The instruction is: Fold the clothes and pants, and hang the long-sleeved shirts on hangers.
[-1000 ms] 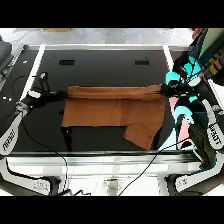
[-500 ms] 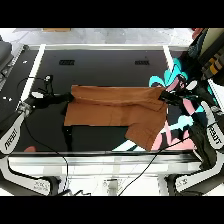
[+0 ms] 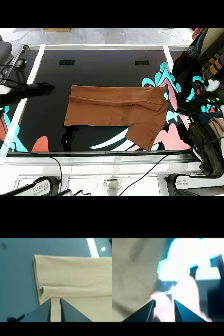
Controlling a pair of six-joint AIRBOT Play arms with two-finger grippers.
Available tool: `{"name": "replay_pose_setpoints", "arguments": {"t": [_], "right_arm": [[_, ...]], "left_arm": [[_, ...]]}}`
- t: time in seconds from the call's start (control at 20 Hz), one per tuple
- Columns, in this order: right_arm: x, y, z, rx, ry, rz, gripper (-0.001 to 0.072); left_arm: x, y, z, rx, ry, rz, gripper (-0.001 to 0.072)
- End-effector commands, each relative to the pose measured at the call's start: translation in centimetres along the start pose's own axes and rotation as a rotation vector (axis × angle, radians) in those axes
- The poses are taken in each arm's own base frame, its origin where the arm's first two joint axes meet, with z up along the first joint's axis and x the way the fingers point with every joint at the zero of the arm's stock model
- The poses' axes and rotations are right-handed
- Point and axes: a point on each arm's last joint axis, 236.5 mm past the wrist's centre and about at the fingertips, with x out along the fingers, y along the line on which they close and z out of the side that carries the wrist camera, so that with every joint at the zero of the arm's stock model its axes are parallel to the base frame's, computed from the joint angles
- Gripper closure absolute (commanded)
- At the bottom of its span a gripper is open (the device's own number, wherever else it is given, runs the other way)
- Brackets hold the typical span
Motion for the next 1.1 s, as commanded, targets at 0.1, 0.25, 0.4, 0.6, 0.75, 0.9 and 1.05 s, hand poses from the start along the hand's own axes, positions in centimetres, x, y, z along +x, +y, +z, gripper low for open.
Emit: {"name": "replay_pose_setpoints", "arguments": {"t": [0.1, 0.25, 0.4, 0.6, 0.75, 0.9, 1.05], "right_arm": [[2.4, 2.3, -10.8, 0.080, 0.081, 0.270, 0.0447], [6.6, 6.5, -13.0, 0.176, 0.008, 0.430, 0.0433], [8.5, 9.6, -13.1, 0.251, -0.062, 0.576, 0.0327], [10.7, 9.8, -12.9, 0.290, -0.101, 0.530, 0.0327], [10.9, 10.2, -10.5, 0.313, -0.193, 0.508, 0.0328], [10.8, 10.5, -8.7, 0.345, -0.260, 0.504, 0.0338], [10.9, 10.4, -8.7, 0.338, -0.262, 0.494, 0.0516]], "left_arm": [[-9.2, -0.7, 0.7, 0.057, -0.023, 0.044, 0.0510], [-9.7, -1.7, -1.4, 0.049, 0.057, -0.008, 0.0171], [-9.1, -1.7, -3.3, 0.004, 0.107, -0.020, 0.0162], [-8.1, 0.4, -8.0, -0.051, 0.229, 0.042, 0.0163], [-7.0, 1.5, -12.2, -0.102, 0.314, 0.067, 0.0165], [-5.6, 2.5, -14.8, -0.182, 0.316, 0.104, 0.0167], [-4.6, 3.0, -17.3, -0.249, 0.330, 0.126, 0.0248]]}}
